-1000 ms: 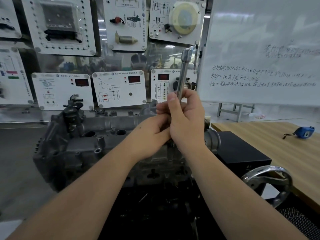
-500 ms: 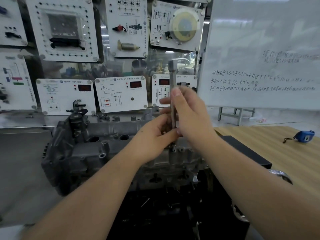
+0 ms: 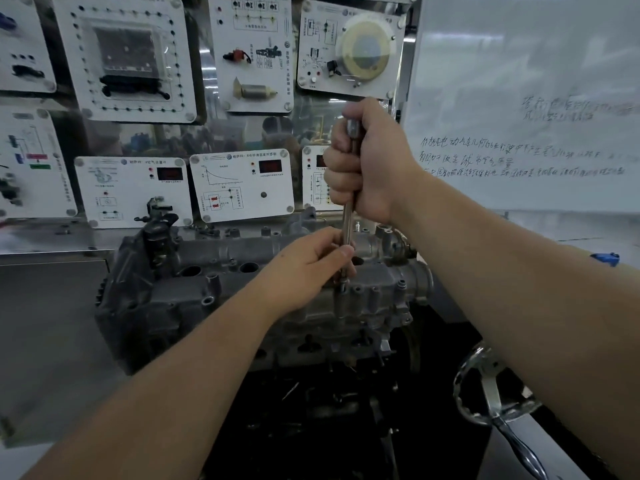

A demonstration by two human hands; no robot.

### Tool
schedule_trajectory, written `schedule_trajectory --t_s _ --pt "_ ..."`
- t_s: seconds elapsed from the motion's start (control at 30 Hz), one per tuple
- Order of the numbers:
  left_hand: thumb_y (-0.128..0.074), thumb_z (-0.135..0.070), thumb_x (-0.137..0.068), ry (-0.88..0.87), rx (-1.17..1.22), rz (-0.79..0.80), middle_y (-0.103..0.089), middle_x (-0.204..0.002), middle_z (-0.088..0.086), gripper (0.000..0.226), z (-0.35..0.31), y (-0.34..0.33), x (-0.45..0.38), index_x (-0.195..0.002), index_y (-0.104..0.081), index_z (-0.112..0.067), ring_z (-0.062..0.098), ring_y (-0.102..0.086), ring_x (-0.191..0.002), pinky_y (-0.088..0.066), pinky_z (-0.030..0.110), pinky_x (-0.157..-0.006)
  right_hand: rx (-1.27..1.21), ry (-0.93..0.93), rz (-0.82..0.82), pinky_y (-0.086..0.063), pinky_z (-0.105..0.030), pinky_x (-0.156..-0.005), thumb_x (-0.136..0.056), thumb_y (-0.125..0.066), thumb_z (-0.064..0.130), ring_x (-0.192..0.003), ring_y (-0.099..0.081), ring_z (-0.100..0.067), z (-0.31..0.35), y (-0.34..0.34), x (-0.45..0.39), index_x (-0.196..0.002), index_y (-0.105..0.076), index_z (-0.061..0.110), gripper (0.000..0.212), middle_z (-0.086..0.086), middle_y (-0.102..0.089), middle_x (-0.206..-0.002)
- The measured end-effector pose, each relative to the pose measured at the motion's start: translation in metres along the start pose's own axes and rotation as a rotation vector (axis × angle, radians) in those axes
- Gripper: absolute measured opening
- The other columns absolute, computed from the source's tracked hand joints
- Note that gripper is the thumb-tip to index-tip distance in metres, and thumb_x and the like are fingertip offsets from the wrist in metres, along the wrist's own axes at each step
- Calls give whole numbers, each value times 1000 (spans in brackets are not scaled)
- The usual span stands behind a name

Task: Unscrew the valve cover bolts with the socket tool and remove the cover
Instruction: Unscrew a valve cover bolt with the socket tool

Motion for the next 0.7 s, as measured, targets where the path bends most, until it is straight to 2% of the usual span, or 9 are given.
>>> schedule_trajectory --t_s 0.13,0.2,0.27,0.33,0.43,0.53,0.6,0.7 --pt "-51 -70 -79 11 -39 -55 -74 -89 -13 26 2 1 -1 -90 -59 -49 8 -72 -86 -58 45 -91 113 -4 -122 -41 -27 -53 -97 -48 28 -44 -40 -15 5 -1 5 -64 -52 20 35 2 -47 -53" --pt "-51 -73 -78 18 -92 -82 -71 -88 -11 31 1 3 -1 -90 -56 -44 5 -69 -80 -58 37 -84 134 35 -238 -37 -27 -51 -97 -48 25 -43 -36 -13 6 -2 8 -64 -51 20 34 5 -44 -51" --pt "-53 -68 -84 14 -95 -74 -70 -87 -9 25 0 2 -1 -89 -56 -44 6 -68 -79 -56 36 -82 114 91 -312 -26 -27 -49 -95 -46 25 -42 -26 -13 5 -2 10 -61 -44 22 35 6 -35 -48" --pt "-53 -56 -93 17 6 -31 -73 -90 -10 9 -1 0 0 -94 -60 -50 9 -71 -88 -56 42 -92 49 113 -271 -17 -24 -47 -96 -43 26 -42 -18 -14 3 -5 8 -56 -38 24 41 6 -30 -48" --pt "-51 -44 -97 16 63 4 -77 -98 -7 18 -3 -1 4 -112 -62 -45 13 -72 -97 -54 46 -101 -16 68 -46 -16 -19 -44 -100 -36 30 -42 -12 -13 1 -11 3 -55 -33 23 46 6 -22 -46" --pt "-55 -36 -101 6 46 -13 -78 -97 -7 13 -4 1 6 -101 -67 -38 15 -75 -93 -56 49 -99 -6 23 61 -17 -21 -45 -98 -33 30 -43 -11 -12 1 -11 2 -56 -32 21 43 5 -19 -48" --pt "-60 -34 -100 24 42 -35 -78 -93 -5 13 -3 3 5 -92 -69 -38 17 -76 -90 -58 51 -96 22 17 12 -23 -22 -46 -98 -36 31 -42 -17 -14 1 -8 4 -58 -38 20 41 4 -26 -48" --pt "-67 -40 -95 27 18 -89 -77 -86 -3 11 -3 4 1 -88 -65 -31 20 -75 -84 -59 53 -92 91 10 -203 -34 -24 -49 -96 -43 32 -43 -33 -14 1 -1 7 -63 -48 20 36 3 -42 -50"
Point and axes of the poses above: each hand's wrist, its own x-axis away from the middle knuckle, its own y-axis out of the back of the hand, z = x × y, the point moved 7 cm from there along -x, towards the middle knuckle
